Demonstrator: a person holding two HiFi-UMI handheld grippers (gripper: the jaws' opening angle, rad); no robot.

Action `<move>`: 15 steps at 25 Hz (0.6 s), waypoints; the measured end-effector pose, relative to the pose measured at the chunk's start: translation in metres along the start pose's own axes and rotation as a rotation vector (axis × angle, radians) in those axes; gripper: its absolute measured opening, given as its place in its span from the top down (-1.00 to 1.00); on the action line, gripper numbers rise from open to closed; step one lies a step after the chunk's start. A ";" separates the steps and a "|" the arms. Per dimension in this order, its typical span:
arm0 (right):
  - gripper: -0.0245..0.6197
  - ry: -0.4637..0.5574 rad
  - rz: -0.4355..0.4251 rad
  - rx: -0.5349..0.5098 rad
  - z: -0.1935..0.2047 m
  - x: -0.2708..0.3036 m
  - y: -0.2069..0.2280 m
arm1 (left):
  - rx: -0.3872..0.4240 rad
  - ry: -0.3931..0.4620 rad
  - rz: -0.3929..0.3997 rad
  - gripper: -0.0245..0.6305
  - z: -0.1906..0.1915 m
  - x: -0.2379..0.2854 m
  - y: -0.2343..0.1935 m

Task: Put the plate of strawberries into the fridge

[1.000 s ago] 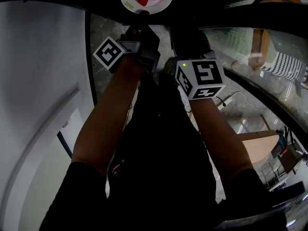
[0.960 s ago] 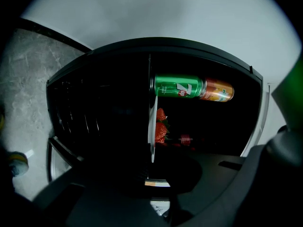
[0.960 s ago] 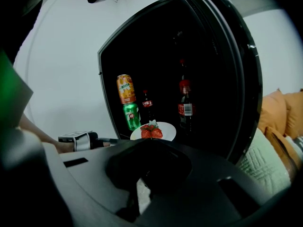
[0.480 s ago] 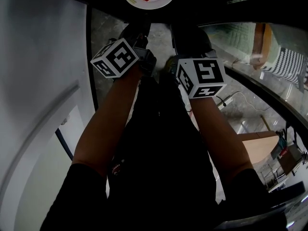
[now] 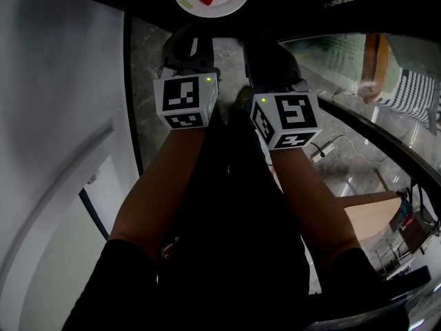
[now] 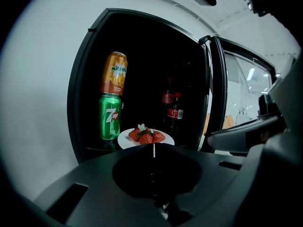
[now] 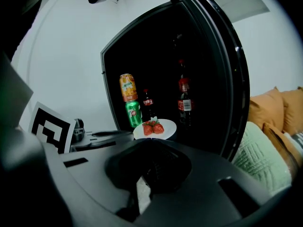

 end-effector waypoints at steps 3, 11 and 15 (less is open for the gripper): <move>0.91 0.000 0.002 0.004 0.000 0.001 0.001 | 0.002 -0.026 -0.019 0.89 0.004 0.002 0.000; 0.91 -0.003 -0.001 0.003 0.001 0.002 0.004 | 0.030 -0.070 -0.012 0.89 0.011 0.014 -0.003; 0.91 -0.008 0.002 0.008 0.004 0.004 0.007 | 0.033 -0.074 -0.011 0.89 0.011 0.020 -0.004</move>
Point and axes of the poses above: the fingertips, and each gripper's own axes: x forward along the fingers, y to its right, z out of its underside, the point moved 9 cm from there along -x, backward along the fingers, and after that the axes turned 6 degrees about y, right-handed, at the moved point
